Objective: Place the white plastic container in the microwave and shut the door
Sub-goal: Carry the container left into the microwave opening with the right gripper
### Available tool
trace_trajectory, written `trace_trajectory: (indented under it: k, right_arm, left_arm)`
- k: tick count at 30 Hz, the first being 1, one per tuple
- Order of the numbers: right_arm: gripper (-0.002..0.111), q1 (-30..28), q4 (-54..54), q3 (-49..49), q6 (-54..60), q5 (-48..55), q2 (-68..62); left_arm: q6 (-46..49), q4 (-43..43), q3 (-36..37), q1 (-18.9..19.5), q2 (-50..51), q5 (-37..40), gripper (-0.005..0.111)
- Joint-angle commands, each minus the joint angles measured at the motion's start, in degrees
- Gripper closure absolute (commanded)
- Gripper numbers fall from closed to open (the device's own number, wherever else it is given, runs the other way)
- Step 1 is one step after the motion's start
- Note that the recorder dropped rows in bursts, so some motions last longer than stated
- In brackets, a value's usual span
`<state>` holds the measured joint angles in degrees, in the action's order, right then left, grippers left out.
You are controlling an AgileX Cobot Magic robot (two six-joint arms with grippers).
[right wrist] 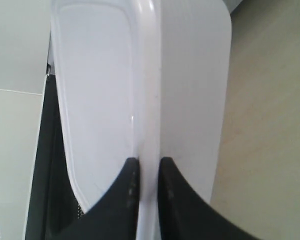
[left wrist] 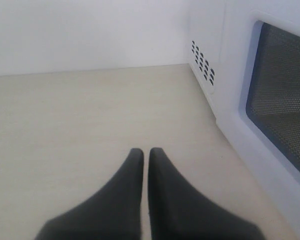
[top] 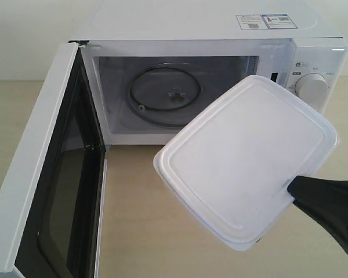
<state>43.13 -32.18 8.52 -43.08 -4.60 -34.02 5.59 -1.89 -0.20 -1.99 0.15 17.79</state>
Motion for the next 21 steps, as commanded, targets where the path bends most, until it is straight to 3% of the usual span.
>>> trace_trajectory:
  k: [1, 8, 14, 21]
  right_arm:
    - [0.108, 2.15, 4.24, 0.17, -4.41, -4.35, -4.35]
    - [0.108, 2.15, 5.24, 0.17, -8.08, -9.27, -10.77]
    - [0.108, 2.15, 21.46, 0.17, -25.92, -18.61, -16.55]
    - [0.108, 2.15, 20.95, 1.57, -28.34, -25.32, -28.11]
  left_arm:
    - [0.43, 0.02, 0.20, 0.21, -0.15, -0.22, 0.102]
    - [0.43, 0.02, 0.20, 0.21, -0.15, -0.22, 0.102]
    - [0.43, 0.02, 0.20, 0.21, -0.15, -0.22, 0.102]
    - [0.43, 0.02, 0.20, 0.21, -0.15, -0.22, 0.102]
